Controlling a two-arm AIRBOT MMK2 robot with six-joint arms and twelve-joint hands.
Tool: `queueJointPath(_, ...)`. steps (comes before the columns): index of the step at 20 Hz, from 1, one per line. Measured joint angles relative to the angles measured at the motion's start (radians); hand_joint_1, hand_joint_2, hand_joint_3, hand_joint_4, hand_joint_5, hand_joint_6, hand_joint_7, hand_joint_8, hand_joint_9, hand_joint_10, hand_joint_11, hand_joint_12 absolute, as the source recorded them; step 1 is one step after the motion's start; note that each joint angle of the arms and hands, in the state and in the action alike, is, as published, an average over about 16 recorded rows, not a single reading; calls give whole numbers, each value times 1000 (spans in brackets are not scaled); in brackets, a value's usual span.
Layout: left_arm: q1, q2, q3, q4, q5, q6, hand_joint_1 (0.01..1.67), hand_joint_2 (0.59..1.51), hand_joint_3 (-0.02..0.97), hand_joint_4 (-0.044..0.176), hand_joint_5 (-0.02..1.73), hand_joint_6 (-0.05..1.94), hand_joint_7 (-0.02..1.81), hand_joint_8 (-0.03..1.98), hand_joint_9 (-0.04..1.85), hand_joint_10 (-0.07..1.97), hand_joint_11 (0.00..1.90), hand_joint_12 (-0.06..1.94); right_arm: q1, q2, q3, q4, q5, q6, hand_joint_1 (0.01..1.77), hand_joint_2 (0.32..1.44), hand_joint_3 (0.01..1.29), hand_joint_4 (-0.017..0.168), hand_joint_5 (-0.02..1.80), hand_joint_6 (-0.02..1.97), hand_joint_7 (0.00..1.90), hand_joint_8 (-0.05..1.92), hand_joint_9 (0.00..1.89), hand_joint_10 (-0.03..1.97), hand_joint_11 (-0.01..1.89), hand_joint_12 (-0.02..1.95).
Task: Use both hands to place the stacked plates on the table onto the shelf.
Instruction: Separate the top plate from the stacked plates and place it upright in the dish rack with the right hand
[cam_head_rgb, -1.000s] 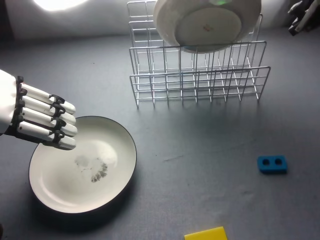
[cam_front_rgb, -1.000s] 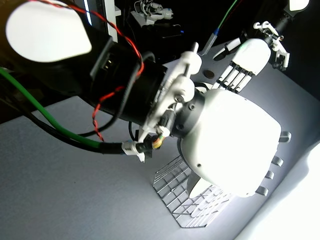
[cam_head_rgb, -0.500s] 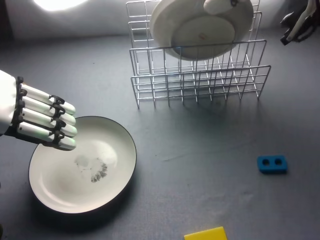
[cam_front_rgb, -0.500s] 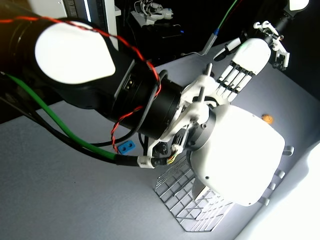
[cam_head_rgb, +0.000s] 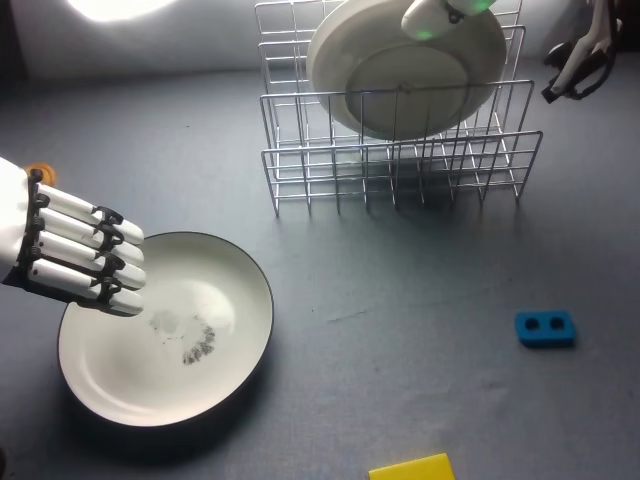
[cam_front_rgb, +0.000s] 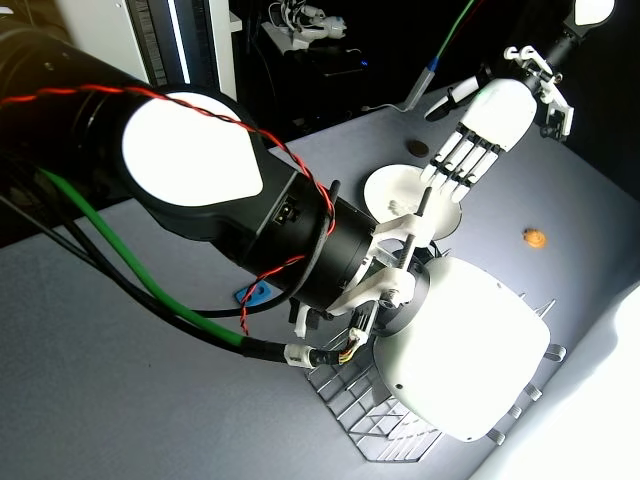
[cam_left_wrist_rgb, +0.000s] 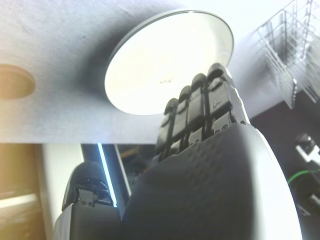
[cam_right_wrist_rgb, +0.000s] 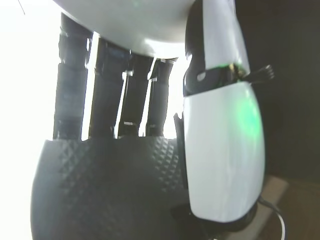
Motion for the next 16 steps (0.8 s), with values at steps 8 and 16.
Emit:
queueJointPath(8,22,0,0,9,28,9,15,1152,11,3,17,3,18,1,20,18,14,2,-15,-4,1,5,-19,33,1252,946,16,-7,920,901,1177,686,1386,-9,1036,825)
queueJointPath(16,34,-2,1,16,63,24,15,1161,10,4,17,4,21,1,20,18,15,1,-24,12,-12,7,-5,32,1180,1005,16,-4,844,635,1089,384,1223,-9,872,930)
